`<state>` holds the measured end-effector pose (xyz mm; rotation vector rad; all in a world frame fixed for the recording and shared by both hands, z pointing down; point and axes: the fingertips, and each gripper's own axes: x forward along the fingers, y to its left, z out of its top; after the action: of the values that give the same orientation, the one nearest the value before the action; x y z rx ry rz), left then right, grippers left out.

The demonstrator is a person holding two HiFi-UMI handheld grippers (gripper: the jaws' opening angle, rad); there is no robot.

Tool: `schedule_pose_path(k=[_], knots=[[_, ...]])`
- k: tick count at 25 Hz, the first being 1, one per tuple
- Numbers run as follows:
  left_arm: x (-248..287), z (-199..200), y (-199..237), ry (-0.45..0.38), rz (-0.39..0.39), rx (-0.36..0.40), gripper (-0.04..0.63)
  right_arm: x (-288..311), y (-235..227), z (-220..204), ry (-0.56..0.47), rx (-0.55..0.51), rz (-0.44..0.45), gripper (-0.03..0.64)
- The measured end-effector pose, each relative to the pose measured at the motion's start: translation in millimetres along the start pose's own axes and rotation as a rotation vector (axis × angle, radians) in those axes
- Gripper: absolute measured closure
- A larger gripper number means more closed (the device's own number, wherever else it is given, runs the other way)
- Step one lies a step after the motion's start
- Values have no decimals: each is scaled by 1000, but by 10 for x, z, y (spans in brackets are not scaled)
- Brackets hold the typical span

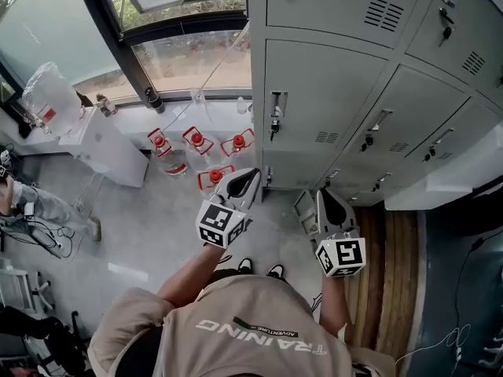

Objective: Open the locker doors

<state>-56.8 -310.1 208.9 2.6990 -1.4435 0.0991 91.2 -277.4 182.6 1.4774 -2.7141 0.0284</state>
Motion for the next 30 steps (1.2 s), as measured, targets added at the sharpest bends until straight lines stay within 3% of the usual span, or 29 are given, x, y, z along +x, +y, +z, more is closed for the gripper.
schedule_pose_path(k=[4, 9, 19, 30], knots=[[-35, 32, -78, -4, 36, -24, 589, -3, -82, 31, -11, 65, 36, 606], [-89, 33, -197, -17, 11, -23, 589, -45, -198, 36, -39, 112, 20, 606], [-262, 201, -45, -51, 22, 19, 589, 21, 62, 108, -21, -23, 32, 606], [-279, 182, -77, -65, -5, 2, 589, -24, 182, 84, -10, 2, 57, 606]])
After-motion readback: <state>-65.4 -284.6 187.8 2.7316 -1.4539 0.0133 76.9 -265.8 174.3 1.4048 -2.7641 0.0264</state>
